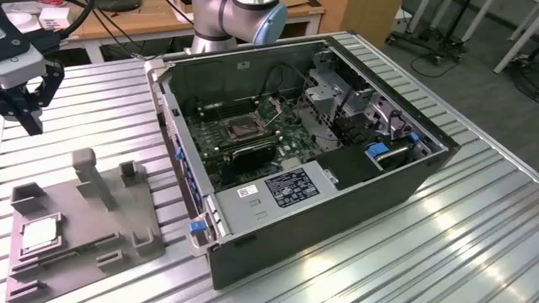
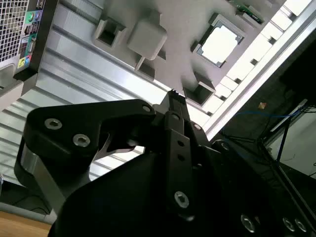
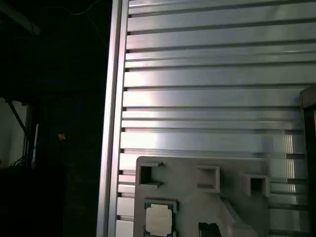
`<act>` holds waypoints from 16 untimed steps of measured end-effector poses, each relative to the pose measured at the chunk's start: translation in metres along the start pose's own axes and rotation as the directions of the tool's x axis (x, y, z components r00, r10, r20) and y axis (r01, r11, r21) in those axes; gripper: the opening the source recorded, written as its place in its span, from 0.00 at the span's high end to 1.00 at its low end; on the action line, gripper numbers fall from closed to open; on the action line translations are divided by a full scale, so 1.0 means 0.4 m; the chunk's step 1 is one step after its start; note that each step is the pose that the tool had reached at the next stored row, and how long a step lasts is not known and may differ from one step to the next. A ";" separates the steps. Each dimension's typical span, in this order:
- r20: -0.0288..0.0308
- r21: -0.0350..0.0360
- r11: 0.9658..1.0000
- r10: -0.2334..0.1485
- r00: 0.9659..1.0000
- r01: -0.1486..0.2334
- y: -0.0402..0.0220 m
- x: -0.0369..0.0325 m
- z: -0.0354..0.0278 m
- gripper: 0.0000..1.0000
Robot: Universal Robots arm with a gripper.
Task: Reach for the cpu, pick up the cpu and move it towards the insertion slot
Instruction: 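Reach for the cpu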
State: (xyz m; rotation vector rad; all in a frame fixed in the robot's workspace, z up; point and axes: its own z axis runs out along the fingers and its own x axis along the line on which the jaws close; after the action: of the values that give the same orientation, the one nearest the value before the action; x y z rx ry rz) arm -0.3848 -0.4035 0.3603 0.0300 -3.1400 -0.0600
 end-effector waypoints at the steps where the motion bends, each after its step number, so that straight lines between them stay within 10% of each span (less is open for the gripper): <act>1: 0.000 0.000 1.000 0.000 1.000 0.000 0.000 0.000 0.000 0.89; 16: 0.000 0.000 1.000 0.000 1.000 0.000 0.000 0.002 0.000 0.89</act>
State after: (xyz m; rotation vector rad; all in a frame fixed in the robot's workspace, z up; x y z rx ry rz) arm -0.3856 -0.4035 0.3603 0.0300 -3.1399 -0.0599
